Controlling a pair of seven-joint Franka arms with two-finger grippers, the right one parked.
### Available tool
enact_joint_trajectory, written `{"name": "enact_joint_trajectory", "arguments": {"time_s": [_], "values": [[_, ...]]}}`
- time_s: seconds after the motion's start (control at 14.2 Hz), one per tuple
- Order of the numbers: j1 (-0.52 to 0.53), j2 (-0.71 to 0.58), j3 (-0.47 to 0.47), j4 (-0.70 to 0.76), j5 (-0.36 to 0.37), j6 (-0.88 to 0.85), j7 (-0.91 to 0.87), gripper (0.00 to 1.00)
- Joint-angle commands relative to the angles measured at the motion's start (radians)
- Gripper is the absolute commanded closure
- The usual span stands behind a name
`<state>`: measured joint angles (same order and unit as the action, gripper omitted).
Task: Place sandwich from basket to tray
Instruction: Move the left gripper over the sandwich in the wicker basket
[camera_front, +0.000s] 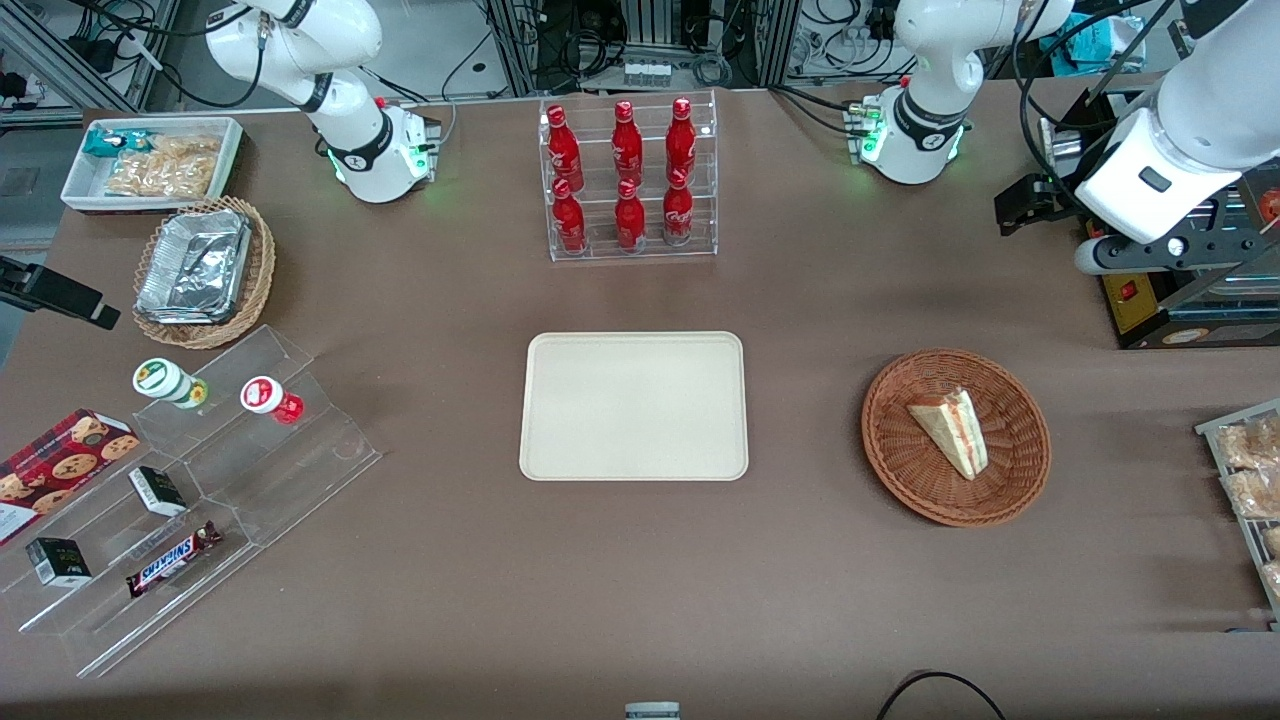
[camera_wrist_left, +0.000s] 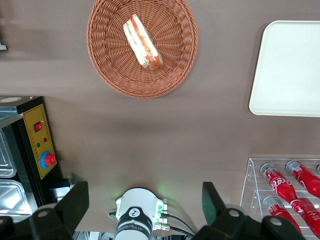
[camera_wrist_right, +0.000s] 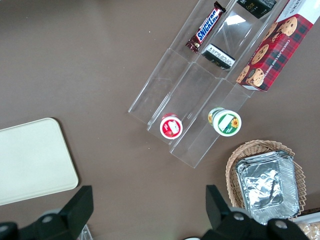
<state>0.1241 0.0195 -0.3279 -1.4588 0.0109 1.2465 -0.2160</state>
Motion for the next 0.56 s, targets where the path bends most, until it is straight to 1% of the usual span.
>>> {"name": "enact_joint_trajectory", "arguments": {"time_s": [0.0, 0.14, 0.35, 0.42, 0.49], "values": [[0.005, 0.005, -0.003, 0.012, -0.014, -0.002, 0.012, 0.0], [0.005, 0.014, 0.0, 0.002, -0.009, 0.001, 0.0, 0.0], [0.003, 0.085, 0.006, -0.027, 0.001, 0.024, 0.001, 0.0], [0.008, 0.095, 0.01, -0.059, 0.003, 0.036, 0.001, 0.0], [0.009, 0.1, 0.012, -0.11, 0.023, 0.082, 0.0, 0.0]]}}
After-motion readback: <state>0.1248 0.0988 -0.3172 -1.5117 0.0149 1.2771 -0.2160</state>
